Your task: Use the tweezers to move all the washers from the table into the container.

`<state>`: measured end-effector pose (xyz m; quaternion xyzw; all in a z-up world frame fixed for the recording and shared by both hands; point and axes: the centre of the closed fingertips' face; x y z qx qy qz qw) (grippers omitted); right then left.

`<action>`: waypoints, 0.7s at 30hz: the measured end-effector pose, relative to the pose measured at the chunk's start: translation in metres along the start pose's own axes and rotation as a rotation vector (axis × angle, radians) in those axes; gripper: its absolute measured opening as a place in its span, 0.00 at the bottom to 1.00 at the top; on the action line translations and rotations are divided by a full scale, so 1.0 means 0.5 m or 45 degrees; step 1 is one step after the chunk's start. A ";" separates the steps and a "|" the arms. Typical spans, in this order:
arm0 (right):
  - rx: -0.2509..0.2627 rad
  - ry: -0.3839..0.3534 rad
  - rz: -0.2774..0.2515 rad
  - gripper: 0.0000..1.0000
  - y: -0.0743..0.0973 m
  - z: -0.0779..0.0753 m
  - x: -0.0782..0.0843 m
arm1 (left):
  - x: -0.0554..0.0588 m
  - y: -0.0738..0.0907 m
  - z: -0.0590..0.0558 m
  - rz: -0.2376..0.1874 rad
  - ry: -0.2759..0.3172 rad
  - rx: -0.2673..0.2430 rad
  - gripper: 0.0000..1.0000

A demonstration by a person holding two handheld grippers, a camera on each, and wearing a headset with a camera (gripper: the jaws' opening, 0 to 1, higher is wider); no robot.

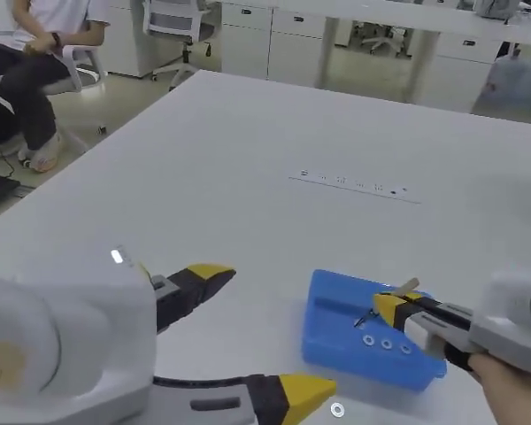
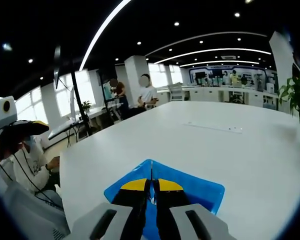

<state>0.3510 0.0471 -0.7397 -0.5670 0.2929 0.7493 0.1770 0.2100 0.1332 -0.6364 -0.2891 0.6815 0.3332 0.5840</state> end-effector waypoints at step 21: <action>-0.043 0.029 0.104 0.02 -0.027 -0.003 0.033 | 0.005 0.008 0.009 0.013 0.010 -0.011 0.80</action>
Point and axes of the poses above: the centre of the closed fingertips' face, and the gripper's own axes: y roughly backward along the fingers, z roughly to its left, x roughly out of its underside, and after that the axes turned 9 degrees about -z, right-handed
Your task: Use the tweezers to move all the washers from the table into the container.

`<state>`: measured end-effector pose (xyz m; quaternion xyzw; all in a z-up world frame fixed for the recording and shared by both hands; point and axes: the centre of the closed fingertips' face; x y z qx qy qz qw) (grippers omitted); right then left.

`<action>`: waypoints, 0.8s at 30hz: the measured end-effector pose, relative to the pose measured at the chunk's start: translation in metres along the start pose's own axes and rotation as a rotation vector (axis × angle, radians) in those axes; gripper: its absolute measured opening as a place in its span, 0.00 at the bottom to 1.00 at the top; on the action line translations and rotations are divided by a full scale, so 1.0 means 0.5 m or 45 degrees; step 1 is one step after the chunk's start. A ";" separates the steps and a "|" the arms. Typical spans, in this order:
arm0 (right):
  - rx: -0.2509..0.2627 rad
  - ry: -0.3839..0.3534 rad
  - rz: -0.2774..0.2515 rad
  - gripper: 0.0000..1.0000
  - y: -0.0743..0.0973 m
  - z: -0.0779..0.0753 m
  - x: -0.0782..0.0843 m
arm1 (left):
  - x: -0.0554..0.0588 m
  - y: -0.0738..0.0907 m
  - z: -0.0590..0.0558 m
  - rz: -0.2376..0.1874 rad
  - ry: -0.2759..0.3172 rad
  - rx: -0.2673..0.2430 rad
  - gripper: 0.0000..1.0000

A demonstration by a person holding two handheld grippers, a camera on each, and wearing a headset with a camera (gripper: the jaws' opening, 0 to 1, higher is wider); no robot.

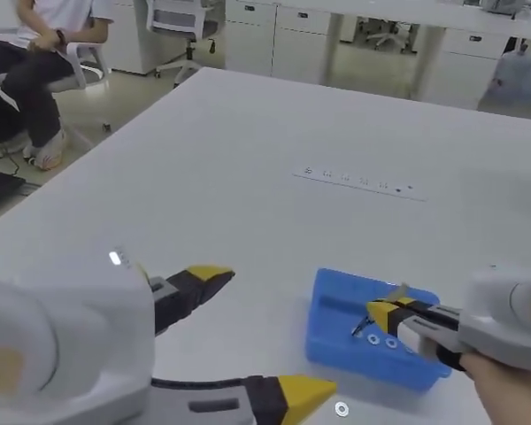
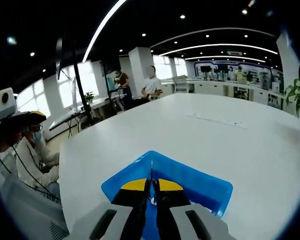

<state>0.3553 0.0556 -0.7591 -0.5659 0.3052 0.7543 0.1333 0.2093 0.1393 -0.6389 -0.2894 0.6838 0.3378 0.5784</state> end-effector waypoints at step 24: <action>-0.121 -0.127 -0.217 0.02 0.068 0.073 -0.091 | 0.019 -0.041 0.024 0.036 0.035 0.023 0.80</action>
Point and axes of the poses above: the centre of the closed fingertips' face, and the gripper's own axes: y roughly backward along the fingers, z roughly to its left, x roughly out of its underside, and after that the axes turned 9 degrees about -z, right-handed
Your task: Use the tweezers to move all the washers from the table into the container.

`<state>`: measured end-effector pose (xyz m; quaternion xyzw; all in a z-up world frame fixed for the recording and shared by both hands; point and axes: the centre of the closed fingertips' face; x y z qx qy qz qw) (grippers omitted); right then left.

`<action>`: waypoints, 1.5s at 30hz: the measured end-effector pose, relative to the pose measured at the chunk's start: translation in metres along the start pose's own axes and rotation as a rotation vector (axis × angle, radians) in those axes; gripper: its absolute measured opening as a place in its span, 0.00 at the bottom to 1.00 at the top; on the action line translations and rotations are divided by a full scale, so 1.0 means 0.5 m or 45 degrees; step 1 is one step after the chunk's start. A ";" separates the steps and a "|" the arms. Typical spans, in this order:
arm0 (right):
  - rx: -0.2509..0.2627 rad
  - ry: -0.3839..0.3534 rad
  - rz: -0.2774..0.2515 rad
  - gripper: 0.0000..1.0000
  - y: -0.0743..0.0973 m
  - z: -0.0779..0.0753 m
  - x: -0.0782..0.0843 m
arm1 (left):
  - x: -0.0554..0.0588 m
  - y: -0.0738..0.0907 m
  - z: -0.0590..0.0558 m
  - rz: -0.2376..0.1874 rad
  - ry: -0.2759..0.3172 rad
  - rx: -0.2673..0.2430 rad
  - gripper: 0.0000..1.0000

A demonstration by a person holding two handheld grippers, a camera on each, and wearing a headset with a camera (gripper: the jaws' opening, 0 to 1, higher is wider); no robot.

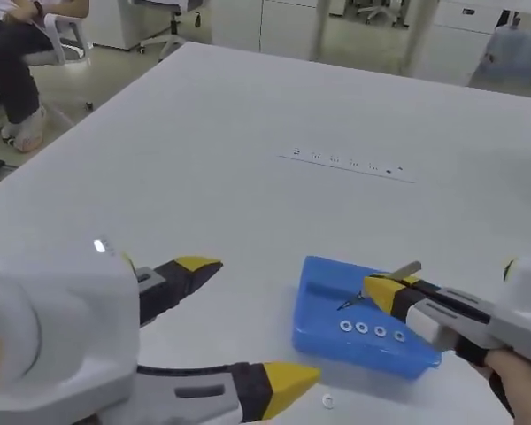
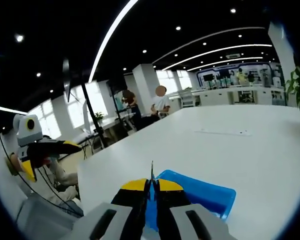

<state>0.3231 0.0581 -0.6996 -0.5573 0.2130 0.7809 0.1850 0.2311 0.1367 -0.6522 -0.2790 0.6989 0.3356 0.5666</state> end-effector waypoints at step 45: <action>-0.257 0.266 0.459 0.02 0.037 0.102 0.178 | 0.028 -0.007 -0.009 0.066 -0.019 0.055 0.80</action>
Point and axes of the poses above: the centre of the closed fingertips' face, and the gripper's own axes: y roughly backward along the fingers, z roughly to its left, x roughly out of its underside, and after that the axes turned 9 degrees about -z, right-handed
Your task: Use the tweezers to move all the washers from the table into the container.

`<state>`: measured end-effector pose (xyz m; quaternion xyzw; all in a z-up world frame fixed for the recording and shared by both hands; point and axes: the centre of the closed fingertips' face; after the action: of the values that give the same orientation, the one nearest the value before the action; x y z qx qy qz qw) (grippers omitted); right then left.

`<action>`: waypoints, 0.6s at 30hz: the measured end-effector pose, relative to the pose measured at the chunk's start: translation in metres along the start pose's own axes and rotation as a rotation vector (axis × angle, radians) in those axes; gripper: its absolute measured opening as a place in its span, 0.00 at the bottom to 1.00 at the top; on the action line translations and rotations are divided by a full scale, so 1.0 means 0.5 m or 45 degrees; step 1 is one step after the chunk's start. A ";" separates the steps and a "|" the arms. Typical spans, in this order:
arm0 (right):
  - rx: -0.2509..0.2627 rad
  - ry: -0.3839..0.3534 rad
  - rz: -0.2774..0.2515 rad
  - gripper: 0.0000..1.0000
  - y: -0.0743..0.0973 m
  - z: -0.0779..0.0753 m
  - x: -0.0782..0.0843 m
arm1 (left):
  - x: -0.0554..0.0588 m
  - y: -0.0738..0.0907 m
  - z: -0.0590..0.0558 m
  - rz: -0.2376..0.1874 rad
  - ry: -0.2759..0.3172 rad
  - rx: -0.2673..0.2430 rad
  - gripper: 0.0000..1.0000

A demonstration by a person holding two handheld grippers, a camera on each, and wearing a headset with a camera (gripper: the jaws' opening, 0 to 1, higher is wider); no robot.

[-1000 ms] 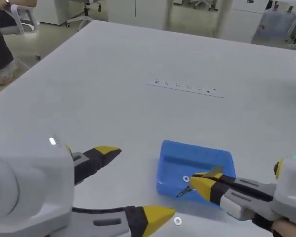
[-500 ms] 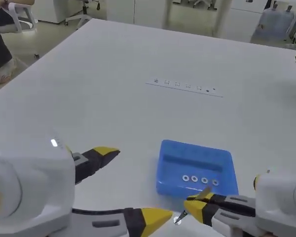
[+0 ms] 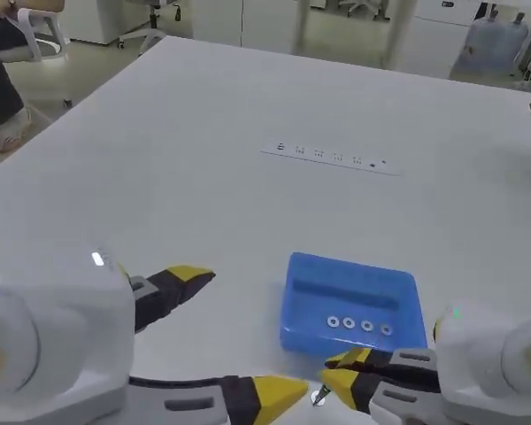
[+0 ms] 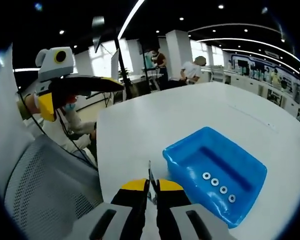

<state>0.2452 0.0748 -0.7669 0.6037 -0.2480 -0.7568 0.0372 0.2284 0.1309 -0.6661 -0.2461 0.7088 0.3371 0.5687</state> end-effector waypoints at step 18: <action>0.053 -0.300 -0.203 0.02 -0.005 -0.030 -0.018 | -0.007 -0.002 -0.006 -0.004 -0.015 0.013 0.79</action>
<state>0.2624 0.0751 -0.7623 0.5292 -0.2176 -0.8176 -0.0648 0.2281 0.1281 -0.6627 -0.2421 0.7067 0.3341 0.5747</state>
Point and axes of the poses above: the centre of the closed fingertips' face, and the gripper's own axes: y roughly backward along the fingers, z roughly to its left, x roughly out of its underside, and after that the axes turned 9 degrees about -z, right-handed
